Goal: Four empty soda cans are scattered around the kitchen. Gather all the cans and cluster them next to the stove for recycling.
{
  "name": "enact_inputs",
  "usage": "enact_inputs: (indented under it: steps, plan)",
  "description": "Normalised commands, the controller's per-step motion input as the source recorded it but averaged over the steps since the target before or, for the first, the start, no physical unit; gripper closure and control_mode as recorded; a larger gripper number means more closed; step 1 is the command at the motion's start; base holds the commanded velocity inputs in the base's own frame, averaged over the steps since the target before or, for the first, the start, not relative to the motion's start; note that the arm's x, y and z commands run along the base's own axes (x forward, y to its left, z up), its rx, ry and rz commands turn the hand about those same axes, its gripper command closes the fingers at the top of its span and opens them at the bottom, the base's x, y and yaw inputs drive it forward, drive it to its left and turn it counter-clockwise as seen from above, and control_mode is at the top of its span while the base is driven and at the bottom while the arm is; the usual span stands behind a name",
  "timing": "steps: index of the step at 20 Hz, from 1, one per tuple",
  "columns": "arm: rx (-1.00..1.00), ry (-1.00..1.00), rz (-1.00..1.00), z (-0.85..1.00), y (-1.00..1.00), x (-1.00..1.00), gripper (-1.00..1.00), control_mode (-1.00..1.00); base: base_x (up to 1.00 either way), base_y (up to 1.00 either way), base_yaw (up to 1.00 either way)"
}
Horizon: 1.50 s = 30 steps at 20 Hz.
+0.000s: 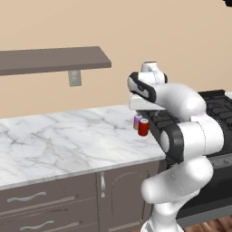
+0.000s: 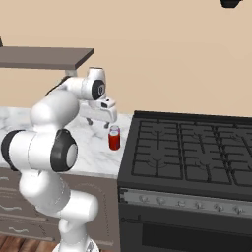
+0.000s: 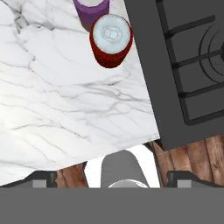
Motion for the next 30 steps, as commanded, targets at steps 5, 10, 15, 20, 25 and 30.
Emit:
enact_inputs:
  steps: [5,10,15,20,25,30]
  plan:
    - [0.00,-0.08,-0.05,0.36,0.01,-0.87,-1.00,-1.00,0.00,0.00,0.00]
    - [0.00,-0.10,0.00,0.42,0.15,-0.70,-1.00,-1.00,0.00,0.00,0.00]
    - [0.00,-0.03,0.00,0.05,0.07,-0.19,-1.00,-1.00,0.00,0.00,0.00]
    - [0.00,0.00,0.00,-0.01,0.00,-0.07,-1.00,-1.00,0.00,0.00,0.00]
    - [0.00,0.00,0.00,-0.01,-0.03,-0.07,-1.00,1.00,-0.23,-0.05,-0.01]
    - [0.00,0.00,0.00,0.00,0.00,0.00,-1.00,1.00,-0.60,-0.07,-0.04]
